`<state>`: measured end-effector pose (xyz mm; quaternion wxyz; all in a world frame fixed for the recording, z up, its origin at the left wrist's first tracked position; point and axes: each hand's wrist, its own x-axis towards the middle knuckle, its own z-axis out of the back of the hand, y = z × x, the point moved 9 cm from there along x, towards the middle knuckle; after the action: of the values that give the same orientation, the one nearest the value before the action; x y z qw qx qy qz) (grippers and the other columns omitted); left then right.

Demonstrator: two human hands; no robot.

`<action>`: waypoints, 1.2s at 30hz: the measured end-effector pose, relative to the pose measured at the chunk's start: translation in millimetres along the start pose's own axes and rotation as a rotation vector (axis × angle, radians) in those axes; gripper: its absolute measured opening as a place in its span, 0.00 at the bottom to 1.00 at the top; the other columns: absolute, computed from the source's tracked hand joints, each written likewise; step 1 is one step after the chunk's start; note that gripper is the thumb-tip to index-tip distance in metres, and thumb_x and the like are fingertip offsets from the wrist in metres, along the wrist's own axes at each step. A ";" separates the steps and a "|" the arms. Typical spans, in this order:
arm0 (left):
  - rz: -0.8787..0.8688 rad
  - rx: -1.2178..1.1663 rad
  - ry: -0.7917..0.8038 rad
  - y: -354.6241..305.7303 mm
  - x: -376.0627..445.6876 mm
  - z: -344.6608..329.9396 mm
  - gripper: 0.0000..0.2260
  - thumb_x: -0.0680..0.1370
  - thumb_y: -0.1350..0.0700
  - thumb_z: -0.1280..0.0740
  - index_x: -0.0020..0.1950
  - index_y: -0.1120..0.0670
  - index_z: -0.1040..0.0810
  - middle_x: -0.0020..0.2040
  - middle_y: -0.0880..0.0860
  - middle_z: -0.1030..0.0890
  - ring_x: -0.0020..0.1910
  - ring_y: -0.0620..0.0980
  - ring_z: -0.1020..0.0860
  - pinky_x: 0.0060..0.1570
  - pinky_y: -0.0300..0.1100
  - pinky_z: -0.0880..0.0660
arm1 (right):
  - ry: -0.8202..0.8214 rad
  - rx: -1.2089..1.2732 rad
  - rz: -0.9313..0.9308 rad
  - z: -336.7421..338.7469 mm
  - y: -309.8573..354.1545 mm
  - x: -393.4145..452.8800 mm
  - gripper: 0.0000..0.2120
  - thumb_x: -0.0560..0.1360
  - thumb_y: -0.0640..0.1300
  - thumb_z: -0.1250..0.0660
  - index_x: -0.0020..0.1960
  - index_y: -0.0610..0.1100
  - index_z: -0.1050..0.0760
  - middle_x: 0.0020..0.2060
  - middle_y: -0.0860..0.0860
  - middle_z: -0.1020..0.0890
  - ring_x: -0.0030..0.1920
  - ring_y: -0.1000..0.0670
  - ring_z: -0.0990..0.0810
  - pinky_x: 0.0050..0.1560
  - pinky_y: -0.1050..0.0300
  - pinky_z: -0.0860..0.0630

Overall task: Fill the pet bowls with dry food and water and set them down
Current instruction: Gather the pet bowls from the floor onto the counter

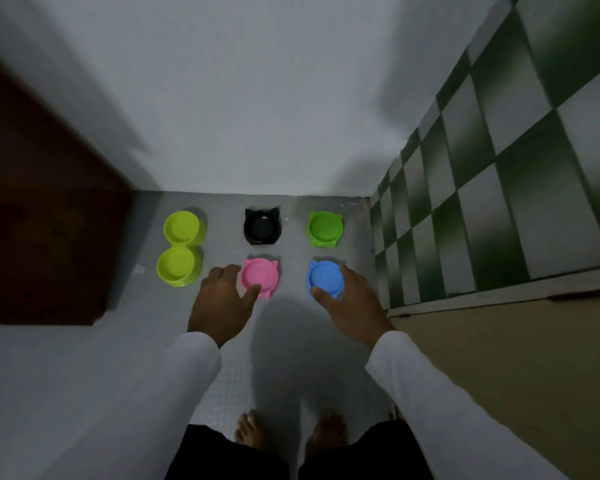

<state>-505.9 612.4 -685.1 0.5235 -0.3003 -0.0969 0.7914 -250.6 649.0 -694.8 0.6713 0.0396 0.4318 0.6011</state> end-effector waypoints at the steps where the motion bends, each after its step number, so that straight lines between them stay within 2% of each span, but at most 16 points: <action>1: 0.011 -0.003 0.004 9.0 7.4 -13.8 0.24 0.78 0.48 0.27 0.69 0.60 0.24 0.61 0.64 0.22 0.61 0.66 0.24 0.62 0.56 0.27 | 0.001 0.012 -0.011 -12.1 -10.1 10.8 0.39 0.74 0.67 0.32 0.75 0.43 0.35 0.64 0.48 0.27 0.65 0.46 0.27 0.63 0.53 0.29; 3: 0.013 0.008 0.011 26.2 24.5 -43.8 0.24 0.77 0.49 0.26 0.68 0.60 0.24 0.60 0.64 0.22 0.60 0.66 0.23 0.61 0.56 0.27 | 0.014 0.034 -0.049 -39.0 -32.4 33.8 0.44 0.73 0.70 0.34 0.79 0.45 0.41 0.72 0.46 0.30 0.71 0.44 0.30 0.69 0.46 0.29; 8: 0.056 0.006 0.031 64.3 63.1 -107.9 0.25 0.78 0.49 0.27 0.70 0.59 0.25 0.62 0.64 0.23 0.61 0.65 0.24 0.61 0.55 0.28 | -0.038 0.145 -0.160 -93.3 -83.5 83.8 0.45 0.70 0.72 0.35 0.76 0.45 0.37 0.69 0.44 0.27 0.66 0.43 0.25 0.65 0.45 0.25; 10: 0.084 -0.018 0.034 78.5 76.0 -131.2 0.24 0.79 0.50 0.27 0.71 0.60 0.26 0.63 0.64 0.23 0.62 0.65 0.24 0.62 0.55 0.28 | -0.068 0.183 -0.187 -114.5 -102.2 103.1 0.40 0.72 0.69 0.34 0.73 0.43 0.34 0.65 0.45 0.25 0.61 0.44 0.23 0.59 0.50 0.24; 12: 0.123 -0.049 0.031 93.8 87.8 -151.0 0.24 0.79 0.50 0.28 0.72 0.60 0.26 0.64 0.63 0.23 0.63 0.64 0.24 0.62 0.55 0.28 | -0.095 0.225 -0.225 -133.1 -119.4 120.4 0.32 0.77 0.62 0.32 0.71 0.43 0.33 0.63 0.46 0.26 0.57 0.47 0.25 0.55 0.55 0.28; 15: 0.160 -0.090 0.021 119.8 105.0 -181.1 0.23 0.80 0.49 0.28 0.70 0.59 0.25 0.63 0.63 0.22 0.61 0.63 0.23 0.59 0.53 0.27 | -0.150 0.302 -0.292 -159.3 -145.0 144.0 0.25 0.78 0.57 0.31 0.67 0.43 0.30 0.60 0.47 0.24 0.53 0.49 0.24 0.50 0.57 0.28; 19: 0.210 -0.155 0.001 150.5 125.9 -213.6 0.21 0.79 0.50 0.27 0.68 0.61 0.23 0.61 0.63 0.20 0.60 0.62 0.22 0.54 0.48 0.29 | -0.215 0.404 -0.374 -190.5 -180.7 172.0 0.23 0.78 0.57 0.31 0.65 0.43 0.28 0.59 0.46 0.23 0.53 0.48 0.21 0.48 0.55 0.22; 22: 0.258 -0.214 -0.026 165.0 138.9 -231.8 0.21 0.79 0.52 0.27 0.67 0.63 0.23 0.62 0.64 0.20 0.60 0.63 0.21 0.54 0.47 0.30 | -0.271 0.444 -0.427 -205.8 -205.9 189.3 0.24 0.77 0.55 0.29 0.66 0.42 0.28 0.60 0.46 0.23 0.53 0.48 0.21 0.43 0.58 0.22; 26: 0.381 -0.320 -0.059 189.3 153.6 -253.9 0.25 0.79 0.51 0.26 0.70 0.63 0.26 0.65 0.64 0.21 0.64 0.64 0.22 0.62 0.54 0.27 | -0.320 0.524 -0.530 -225.1 -239.0 204.1 0.25 0.75 0.54 0.27 0.65 0.42 0.27 0.60 0.44 0.22 0.53 0.44 0.19 0.54 0.46 0.18; 30: 0.527 -0.416 -0.090 209.1 162.1 -272.1 0.26 0.78 0.51 0.26 0.72 0.62 0.27 0.69 0.63 0.23 0.68 0.64 0.25 0.66 0.55 0.29 | -0.305 0.553 -0.599 -233.9 -264.3 218.8 0.28 0.76 0.56 0.28 0.68 0.41 0.30 0.62 0.42 0.23 0.56 0.42 0.20 0.56 0.45 0.19; 33: 0.591 -0.453 -0.089 222.7 168.0 -287.9 0.26 0.78 0.50 0.26 0.71 0.62 0.27 0.69 0.63 0.24 0.68 0.64 0.26 0.65 0.53 0.29 | -0.318 0.600 -0.647 -240.0 -280.8 230.9 0.28 0.77 0.53 0.28 0.70 0.40 0.30 0.62 0.41 0.23 0.58 0.40 0.20 0.59 0.43 0.21; 36: 0.614 -0.449 -0.061 234.8 177.3 -302.5 0.24 0.78 0.48 0.26 0.66 0.62 0.25 0.66 0.64 0.22 0.64 0.64 0.24 0.59 0.50 0.29 | -0.346 0.635 -0.667 -243.9 -288.9 241.4 0.27 0.76 0.52 0.27 0.69 0.39 0.30 0.61 0.42 0.21 0.57 0.40 0.20 0.59 0.41 0.20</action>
<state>-560.5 619.2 -1103.5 0.1801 -0.3989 -0.1888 0.8791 -203.4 659.3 -1140.8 0.8438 0.2011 0.4652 0.1765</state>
